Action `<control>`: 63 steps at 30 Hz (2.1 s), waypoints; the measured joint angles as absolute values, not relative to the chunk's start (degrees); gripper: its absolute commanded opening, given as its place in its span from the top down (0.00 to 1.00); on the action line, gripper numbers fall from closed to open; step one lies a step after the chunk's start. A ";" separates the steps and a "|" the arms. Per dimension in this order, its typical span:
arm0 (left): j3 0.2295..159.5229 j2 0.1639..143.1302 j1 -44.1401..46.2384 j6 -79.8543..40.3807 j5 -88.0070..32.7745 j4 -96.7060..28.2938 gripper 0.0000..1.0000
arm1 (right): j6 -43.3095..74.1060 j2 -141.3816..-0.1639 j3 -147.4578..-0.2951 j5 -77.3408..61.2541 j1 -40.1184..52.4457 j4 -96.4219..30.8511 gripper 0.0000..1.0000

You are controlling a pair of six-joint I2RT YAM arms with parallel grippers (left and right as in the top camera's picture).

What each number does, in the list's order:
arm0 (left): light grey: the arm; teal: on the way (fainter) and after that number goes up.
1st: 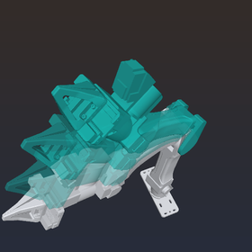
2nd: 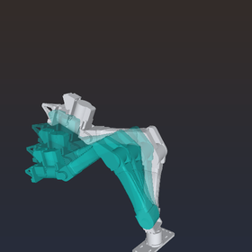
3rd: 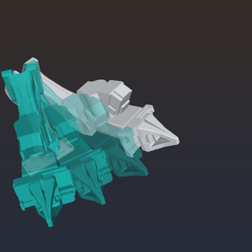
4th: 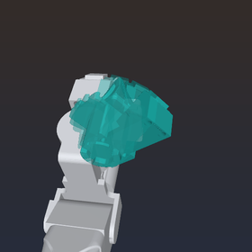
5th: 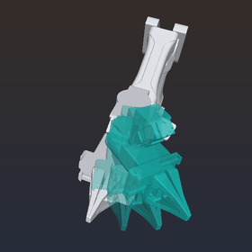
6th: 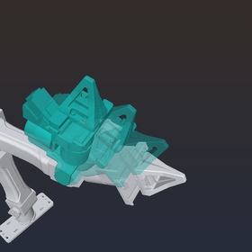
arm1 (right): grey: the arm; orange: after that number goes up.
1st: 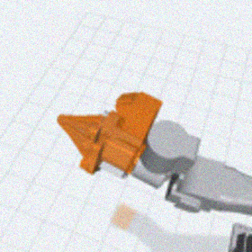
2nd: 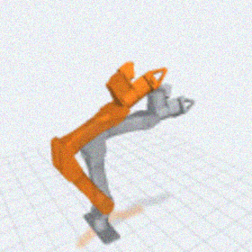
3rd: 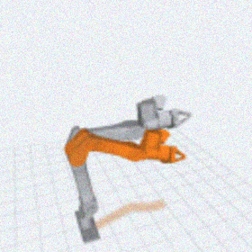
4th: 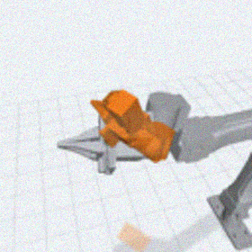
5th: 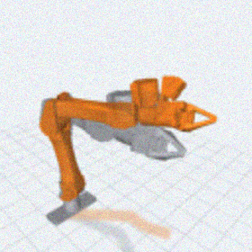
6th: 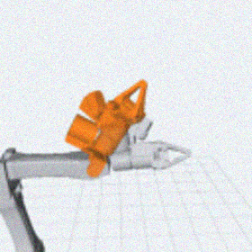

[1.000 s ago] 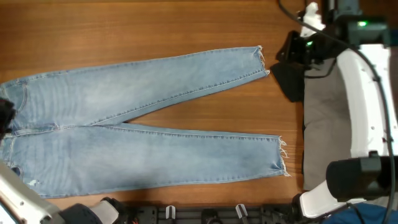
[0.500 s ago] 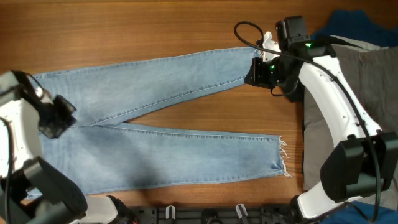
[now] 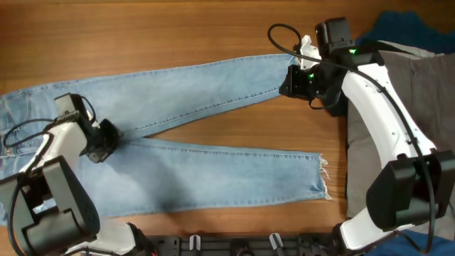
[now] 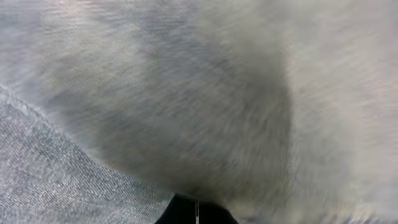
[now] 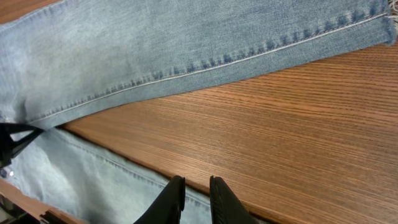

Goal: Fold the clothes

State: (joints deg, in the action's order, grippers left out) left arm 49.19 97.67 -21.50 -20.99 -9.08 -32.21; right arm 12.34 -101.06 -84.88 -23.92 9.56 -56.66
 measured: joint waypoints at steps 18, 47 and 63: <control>61.63 106.98 -10.96 -22.13 -14.48 -32.84 0.82 | 11.90 -101.01 -85.01 -19.18 8.91 -58.78 0.80; 72.01 77.78 -16.10 -14.55 -4.10 -66.70 0.36 | 9.74 -84.53 -93.54 -15.77 6.44 -66.50 0.64; 72.01 77.78 -25.30 -15.59 -5.87 -68.34 0.00 | 9.69 -84.53 -93.54 -15.77 6.44 -66.72 0.55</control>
State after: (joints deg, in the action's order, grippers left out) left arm 72.01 77.78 -25.30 -15.59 -5.87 -68.34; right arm 9.69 -84.53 -93.54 -15.77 6.44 -66.72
